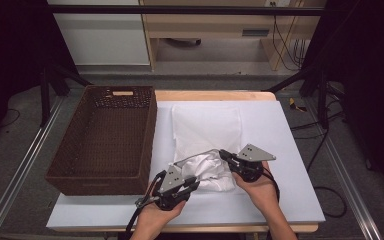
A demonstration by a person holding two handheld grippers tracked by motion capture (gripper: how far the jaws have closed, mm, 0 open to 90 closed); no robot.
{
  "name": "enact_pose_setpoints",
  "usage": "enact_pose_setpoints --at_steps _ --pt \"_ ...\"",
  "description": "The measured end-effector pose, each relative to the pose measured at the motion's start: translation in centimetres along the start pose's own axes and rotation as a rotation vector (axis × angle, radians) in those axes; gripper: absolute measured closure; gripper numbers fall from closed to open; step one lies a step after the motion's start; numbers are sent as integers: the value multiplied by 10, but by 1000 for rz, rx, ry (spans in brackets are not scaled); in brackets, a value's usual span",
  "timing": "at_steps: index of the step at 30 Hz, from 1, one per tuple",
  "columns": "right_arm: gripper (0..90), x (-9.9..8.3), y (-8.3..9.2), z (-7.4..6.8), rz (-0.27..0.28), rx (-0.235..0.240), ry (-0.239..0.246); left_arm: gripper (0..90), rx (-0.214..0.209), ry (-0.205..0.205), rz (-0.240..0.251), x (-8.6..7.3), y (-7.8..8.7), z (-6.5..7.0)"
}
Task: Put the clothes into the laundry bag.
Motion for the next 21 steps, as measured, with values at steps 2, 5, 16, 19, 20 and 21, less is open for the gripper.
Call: enact_pose_setpoints --at_steps 2,5,16,19,20,21 --pt "890 0 0 0 1 0 0 859 -6 15 -15 -3 -1 -1" --pt "890 0 0 0 -1 1 2 896 -13 25 -38 -7 -3 -2" --pt "891 0 -1 -2 -1 7 8 900 -9 10 -148 -30 -17 -2" --pt "890 1 0 -3 1 6 6 900 -12 7 -171 -36 -22 -1" --pt "890 1 0 -2 3 5 5 900 -11 3 -177 -37 -22 -1" --pt "891 2 0 -2 6 4 7 900 -8 5 -181 -39 -24 -1"
Point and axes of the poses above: each handheld gripper's, and its own axes: y roughly backward along the jaws, x roughly out of its top, z roughly to its right, the point moved 10 cm from there along -y, roughly forward along the jaws, and after that the axes turned 15 degrees about y, right-handed, at the moved point
